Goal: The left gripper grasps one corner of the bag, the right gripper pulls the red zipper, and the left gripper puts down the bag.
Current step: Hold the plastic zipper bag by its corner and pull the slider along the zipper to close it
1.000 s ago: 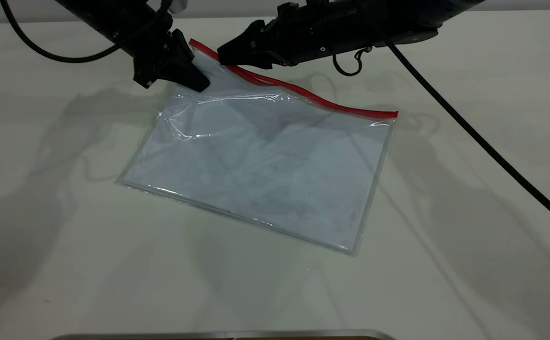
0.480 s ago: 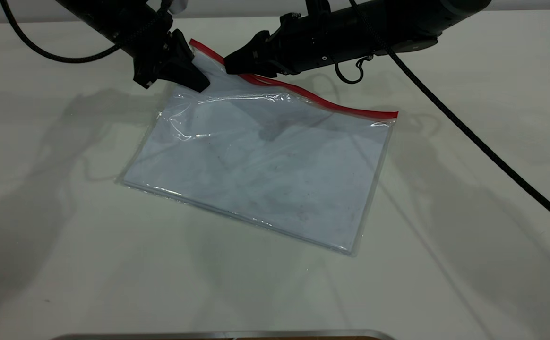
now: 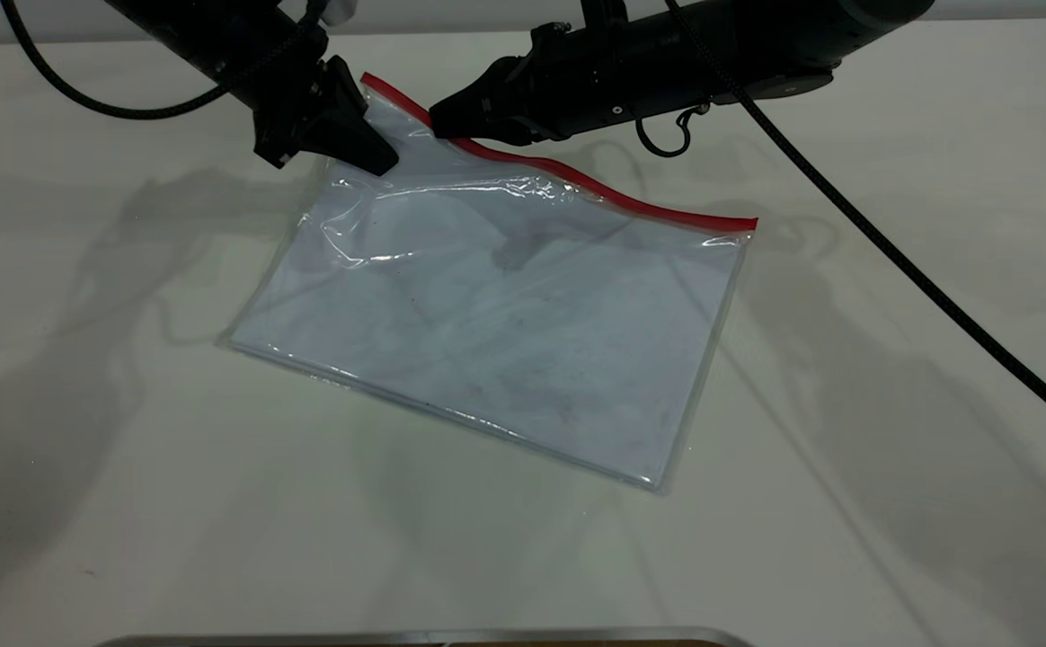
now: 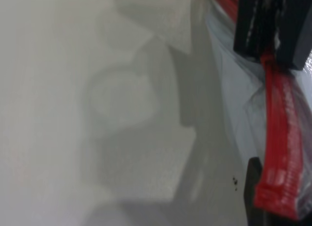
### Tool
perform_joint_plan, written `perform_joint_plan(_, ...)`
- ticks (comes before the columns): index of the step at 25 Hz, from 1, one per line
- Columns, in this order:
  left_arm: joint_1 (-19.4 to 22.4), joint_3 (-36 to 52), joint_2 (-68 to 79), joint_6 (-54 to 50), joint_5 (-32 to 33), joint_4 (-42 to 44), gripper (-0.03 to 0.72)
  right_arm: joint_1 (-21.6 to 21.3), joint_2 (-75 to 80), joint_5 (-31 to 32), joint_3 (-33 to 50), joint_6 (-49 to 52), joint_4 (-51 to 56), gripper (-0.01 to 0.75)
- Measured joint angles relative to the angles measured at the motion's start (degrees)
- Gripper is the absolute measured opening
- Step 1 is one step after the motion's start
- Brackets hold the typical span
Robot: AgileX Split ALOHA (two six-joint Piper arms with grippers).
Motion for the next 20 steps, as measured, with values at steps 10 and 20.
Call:
perform_joint_plan(10, 0.9, 0.0, 0.0, -0.5, 1.7, -1.5, 0.055, -0.2, 0.0, 1.0, 0.0, -1.1, -0.1, 0.036)
perform_joint_plan(20, 4.1, 0.0, -0.7, 0.0, 5.9, -6.8, 0.055, -0.3, -0.5, 0.2, -0.6, -1.3, -1.2, 0.034)
